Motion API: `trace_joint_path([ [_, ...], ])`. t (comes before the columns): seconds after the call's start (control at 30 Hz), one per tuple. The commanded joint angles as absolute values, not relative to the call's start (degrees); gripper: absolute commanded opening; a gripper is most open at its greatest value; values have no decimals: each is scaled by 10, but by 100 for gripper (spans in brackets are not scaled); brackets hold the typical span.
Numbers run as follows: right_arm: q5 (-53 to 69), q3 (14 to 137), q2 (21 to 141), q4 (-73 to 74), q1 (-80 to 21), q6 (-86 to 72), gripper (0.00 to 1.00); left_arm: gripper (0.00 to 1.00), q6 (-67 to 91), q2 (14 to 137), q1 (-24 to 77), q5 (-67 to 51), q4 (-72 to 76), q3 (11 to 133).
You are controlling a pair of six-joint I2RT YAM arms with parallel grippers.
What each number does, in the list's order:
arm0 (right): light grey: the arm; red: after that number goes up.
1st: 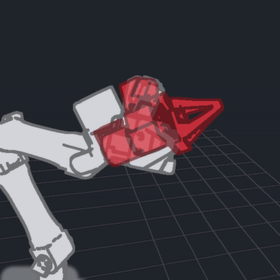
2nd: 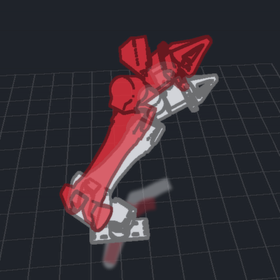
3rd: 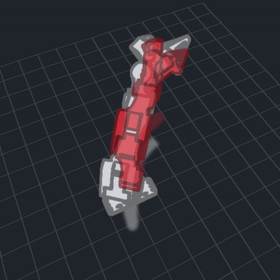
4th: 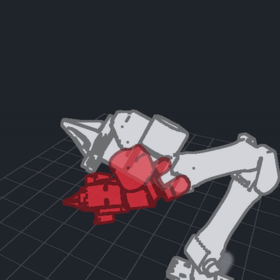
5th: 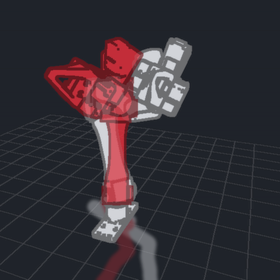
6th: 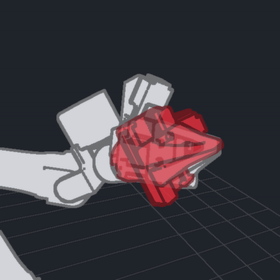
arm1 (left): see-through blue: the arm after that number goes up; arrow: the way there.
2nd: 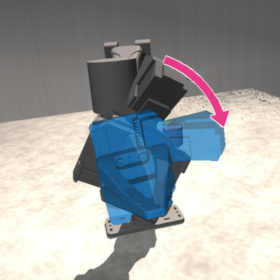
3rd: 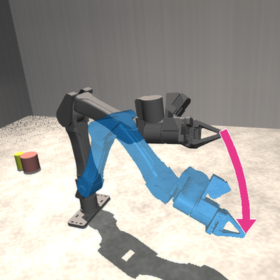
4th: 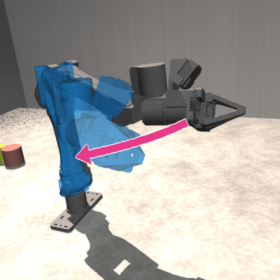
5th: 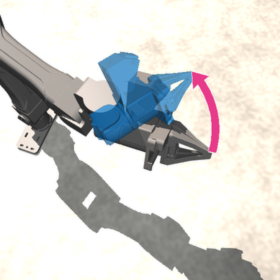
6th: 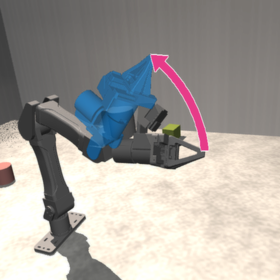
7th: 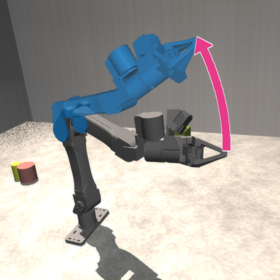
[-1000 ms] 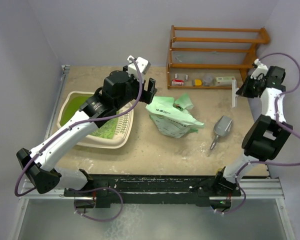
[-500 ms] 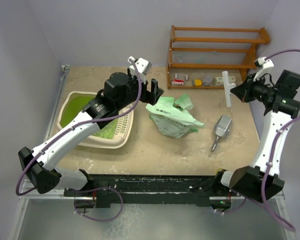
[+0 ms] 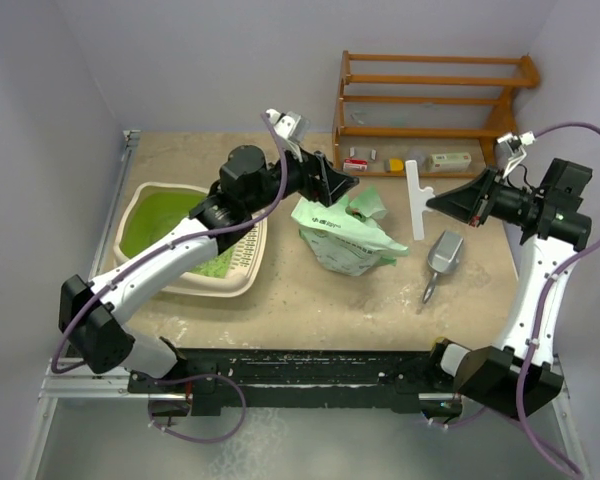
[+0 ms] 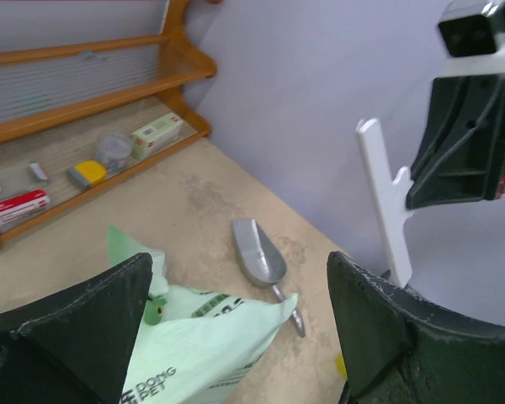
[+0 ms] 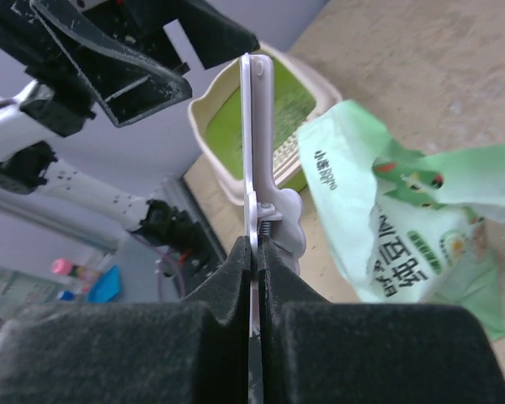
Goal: Fill the litter box with clean litter
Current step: Pick up the clamp at the center of the board.
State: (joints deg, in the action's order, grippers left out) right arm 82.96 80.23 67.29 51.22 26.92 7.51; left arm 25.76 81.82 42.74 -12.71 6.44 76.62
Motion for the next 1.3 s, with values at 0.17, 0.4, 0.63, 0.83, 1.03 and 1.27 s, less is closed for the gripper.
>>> trace_joint_path([
  [0.17,917,750,642,321,233,-145,0,78,320,875,423,-249,221,805],
  [0.4,959,593,607,-382,218,-659,0,79,73,899,413,-279,-108,961],
  [0.63,959,531,627,-632,190,-875,0,79,-24,909,354,-321,-345,1111],
  [0.83,957,635,678,-628,186,-900,0,78,-30,885,342,-288,-388,1120],
  [1.03,958,948,793,-587,185,-943,0,78,-12,836,342,-246,-339,1077],
  [1.27,852,1366,938,-221,188,-752,0,78,2,800,342,-197,-299,1044],
])
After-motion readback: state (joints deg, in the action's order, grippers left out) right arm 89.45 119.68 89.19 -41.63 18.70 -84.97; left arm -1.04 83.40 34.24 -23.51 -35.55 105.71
